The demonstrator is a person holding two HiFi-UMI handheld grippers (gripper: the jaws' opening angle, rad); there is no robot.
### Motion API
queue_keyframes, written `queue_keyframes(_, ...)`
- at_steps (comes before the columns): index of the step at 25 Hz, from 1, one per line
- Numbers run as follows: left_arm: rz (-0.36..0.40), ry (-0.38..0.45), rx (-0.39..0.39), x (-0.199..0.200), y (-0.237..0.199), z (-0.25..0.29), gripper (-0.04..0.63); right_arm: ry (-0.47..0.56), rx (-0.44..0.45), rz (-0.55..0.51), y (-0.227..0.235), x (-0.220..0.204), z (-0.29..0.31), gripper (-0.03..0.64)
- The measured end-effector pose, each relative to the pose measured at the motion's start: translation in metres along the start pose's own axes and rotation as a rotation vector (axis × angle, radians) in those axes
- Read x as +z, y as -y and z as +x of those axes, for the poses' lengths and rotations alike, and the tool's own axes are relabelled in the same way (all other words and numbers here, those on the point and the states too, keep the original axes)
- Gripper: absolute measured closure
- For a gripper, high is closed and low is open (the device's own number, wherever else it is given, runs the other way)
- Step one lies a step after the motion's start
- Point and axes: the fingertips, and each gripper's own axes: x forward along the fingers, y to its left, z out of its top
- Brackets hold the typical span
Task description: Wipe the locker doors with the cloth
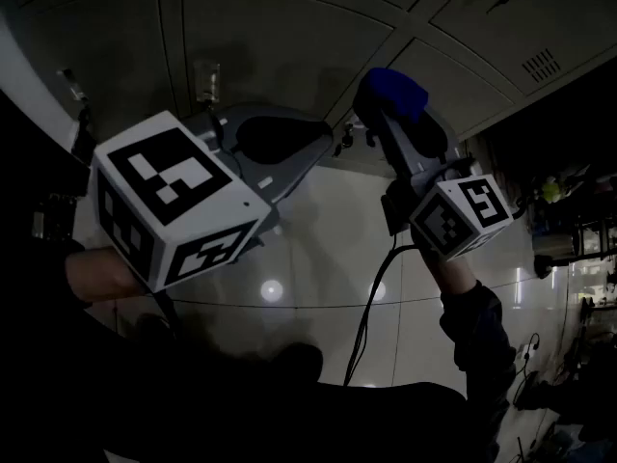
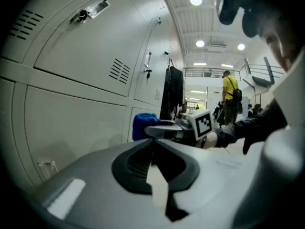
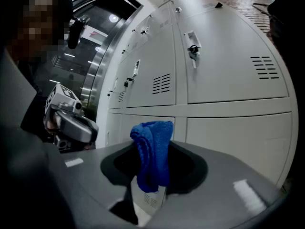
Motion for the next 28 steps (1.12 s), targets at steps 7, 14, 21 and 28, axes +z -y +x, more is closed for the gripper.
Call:
queue_keyframes(7,-0.103,-0.034,-0.031,0.025,0.045,-0.013,0.616,0.054,-0.077,-0.023,0.055,0.016,-0.006,0.474)
queue_keyframes(14,-0.044,0.012,-0.070,0.043,0.073,-0.005,0.615,0.037,-0.043,0.015,0.067,0.012,0.015,0.474)
queue_keyframes(21,-0.041,-0.030,-0.131,0.026,0.080,0.016,0.616,0.042,-0.065,0.109,0.087,0.006,0.008,0.476)
queue_keyframes(28,-0.036,-0.035,-0.166,0.024,0.085,0.026,0.617,0.012,-0.125,0.123,0.127,0.000,-0.021,0.474)
